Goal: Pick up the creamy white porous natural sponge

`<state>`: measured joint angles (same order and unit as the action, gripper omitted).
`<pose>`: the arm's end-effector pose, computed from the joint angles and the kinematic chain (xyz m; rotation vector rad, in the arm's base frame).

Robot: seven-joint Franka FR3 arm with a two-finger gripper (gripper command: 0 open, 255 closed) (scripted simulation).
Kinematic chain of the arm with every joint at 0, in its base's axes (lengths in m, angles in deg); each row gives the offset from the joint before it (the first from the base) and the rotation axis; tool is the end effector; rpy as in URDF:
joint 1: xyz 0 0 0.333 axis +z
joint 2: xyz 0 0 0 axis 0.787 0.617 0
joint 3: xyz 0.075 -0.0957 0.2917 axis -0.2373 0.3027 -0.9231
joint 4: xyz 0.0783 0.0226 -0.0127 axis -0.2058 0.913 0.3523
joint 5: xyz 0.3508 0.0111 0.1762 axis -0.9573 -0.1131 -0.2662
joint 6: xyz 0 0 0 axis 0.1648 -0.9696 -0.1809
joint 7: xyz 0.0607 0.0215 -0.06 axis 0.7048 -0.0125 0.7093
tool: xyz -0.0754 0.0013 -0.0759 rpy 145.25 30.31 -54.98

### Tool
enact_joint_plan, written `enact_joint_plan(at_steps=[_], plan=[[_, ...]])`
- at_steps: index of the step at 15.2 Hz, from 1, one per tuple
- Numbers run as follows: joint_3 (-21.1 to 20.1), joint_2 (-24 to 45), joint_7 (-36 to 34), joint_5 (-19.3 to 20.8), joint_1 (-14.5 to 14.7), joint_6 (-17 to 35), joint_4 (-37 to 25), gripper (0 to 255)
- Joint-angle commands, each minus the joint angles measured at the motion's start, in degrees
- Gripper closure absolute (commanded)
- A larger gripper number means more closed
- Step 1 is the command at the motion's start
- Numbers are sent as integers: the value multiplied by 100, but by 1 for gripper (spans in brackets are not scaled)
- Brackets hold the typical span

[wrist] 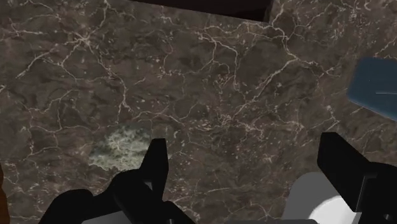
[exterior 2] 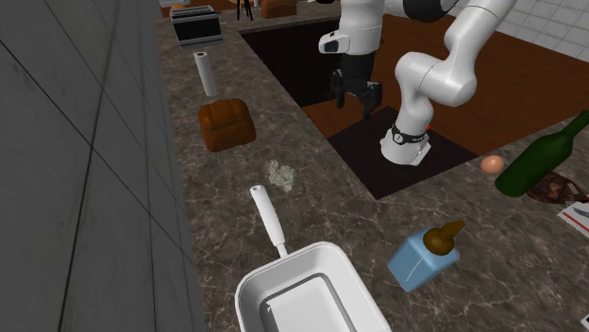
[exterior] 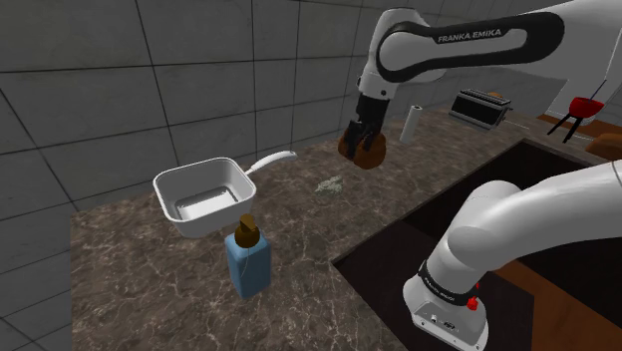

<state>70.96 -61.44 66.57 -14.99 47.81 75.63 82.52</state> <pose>0.3391 -0.0474 0.4832 -3.0149 0.0396 0.0205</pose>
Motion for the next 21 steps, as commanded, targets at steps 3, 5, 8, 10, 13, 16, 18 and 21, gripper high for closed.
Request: enact_joint_plan(at_steps=[3, 5, 8, 10, 13, 16, 18, 21], plan=[[254, 431, 172, 34, -172, 1075, 363, 0], [388, 712, 267, 15, -234, 1592, 470, 0], [606, 1207, 445, -74, -292, 2366, 559, 0], [766, 1581, 600, -191, -300, 2872, 571, 0], [1033, 2195, 921, -500, -249, 3597, 513, 0], [1323, 2863, 1413, -1058, -119, 4245, 358, 0], [1506, 3336, 1881, -1628, -6, 4605, 192, 0], [1652, 4080, 2808, -2791, 78, 4986, -168, 0]])
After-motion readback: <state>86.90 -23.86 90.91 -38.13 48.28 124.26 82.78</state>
